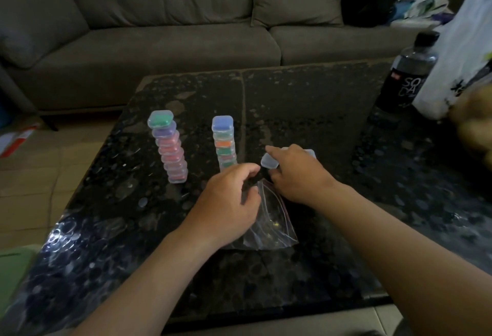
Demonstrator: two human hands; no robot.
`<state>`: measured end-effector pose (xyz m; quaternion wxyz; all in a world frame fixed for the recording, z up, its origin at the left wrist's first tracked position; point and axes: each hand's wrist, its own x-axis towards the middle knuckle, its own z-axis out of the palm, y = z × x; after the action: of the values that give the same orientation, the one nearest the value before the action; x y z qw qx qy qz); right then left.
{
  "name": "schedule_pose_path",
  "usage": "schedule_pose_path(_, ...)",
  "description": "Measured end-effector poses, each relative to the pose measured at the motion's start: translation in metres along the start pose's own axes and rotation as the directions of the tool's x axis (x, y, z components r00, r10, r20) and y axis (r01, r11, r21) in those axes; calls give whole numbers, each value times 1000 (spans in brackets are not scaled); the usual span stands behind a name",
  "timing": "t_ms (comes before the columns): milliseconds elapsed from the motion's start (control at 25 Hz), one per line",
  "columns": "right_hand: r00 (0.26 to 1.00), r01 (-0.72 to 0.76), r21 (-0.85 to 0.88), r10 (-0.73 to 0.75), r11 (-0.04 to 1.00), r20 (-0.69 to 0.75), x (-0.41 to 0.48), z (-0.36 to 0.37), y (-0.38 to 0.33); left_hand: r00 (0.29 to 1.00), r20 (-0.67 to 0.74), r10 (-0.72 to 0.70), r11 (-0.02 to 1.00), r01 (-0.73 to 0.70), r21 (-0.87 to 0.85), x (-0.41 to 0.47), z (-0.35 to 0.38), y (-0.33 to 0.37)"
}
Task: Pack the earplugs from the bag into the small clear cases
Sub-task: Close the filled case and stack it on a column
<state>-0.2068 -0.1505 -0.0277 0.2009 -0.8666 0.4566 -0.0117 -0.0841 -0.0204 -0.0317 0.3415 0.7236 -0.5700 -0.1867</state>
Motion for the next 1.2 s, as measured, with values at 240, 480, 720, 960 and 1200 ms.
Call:
schedule_pose_path(240, 1000, 4, -22, -5, 1000, -27, 7, 3, -3, 1000, -12, -16, 1000, 16, 12, 4, -1, -4)
schedule_pose_path(480, 991, 70, -59, -76, 996, -106, 9, 7, -6, 999, -49, 9, 1000, -9, -7, 5, -3, -11)
schedule_pose_path(720, 972, 84, 305, -10, 949, -236, -5, -10, -6, 990, -131, 44, 999, -47, -18, 2, -11, -12)
schedule_pose_path(960, 968, 245, 678, -132, 693, -216, -39, -29, -23, 963, -241, 125, 974, -165, -157, 0, -23, -7)
schedule_pose_path(1200, 961, 277, 757, -185, 592, -207, -49, -26, -29, 931, -297, 211, 945, -271, -180, -8, -28, -6)
